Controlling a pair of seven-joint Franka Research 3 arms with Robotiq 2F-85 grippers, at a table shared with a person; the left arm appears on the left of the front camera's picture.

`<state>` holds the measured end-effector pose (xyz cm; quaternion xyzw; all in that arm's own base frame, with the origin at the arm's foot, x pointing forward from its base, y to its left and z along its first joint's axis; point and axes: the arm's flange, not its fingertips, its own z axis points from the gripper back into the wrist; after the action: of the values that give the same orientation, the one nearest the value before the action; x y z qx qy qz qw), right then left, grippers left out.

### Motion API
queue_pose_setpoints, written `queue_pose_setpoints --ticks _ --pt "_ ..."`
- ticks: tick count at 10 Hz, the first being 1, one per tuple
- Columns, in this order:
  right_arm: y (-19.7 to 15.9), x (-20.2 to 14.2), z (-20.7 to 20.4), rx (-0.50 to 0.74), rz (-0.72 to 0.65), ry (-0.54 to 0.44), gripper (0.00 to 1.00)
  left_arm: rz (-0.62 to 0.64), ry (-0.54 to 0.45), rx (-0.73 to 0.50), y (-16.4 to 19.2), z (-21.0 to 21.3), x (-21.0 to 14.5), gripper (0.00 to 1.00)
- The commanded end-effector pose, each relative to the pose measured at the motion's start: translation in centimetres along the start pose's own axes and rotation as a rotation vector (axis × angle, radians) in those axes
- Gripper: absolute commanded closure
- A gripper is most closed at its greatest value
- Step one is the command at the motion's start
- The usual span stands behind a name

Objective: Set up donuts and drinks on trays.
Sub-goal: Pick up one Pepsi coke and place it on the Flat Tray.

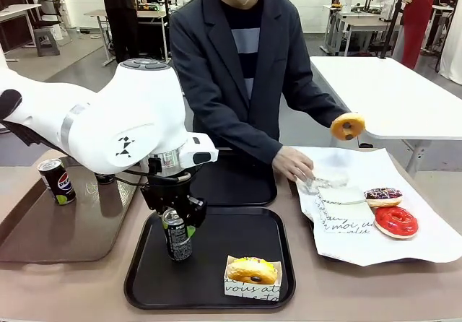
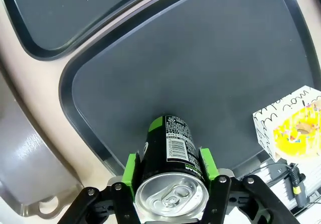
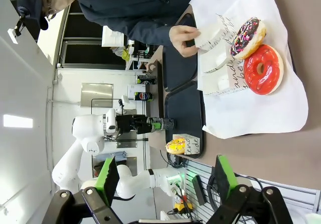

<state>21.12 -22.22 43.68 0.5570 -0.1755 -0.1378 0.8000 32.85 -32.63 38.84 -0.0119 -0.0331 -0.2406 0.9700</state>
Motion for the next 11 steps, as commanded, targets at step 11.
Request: queue_pose_setpoints --ticks 11 --pt "-0.04 0.06 -0.03 0.016 0.012 0.0 0.0 0.012 -0.052 0.034 0.09 0.7 0.49 0.18"
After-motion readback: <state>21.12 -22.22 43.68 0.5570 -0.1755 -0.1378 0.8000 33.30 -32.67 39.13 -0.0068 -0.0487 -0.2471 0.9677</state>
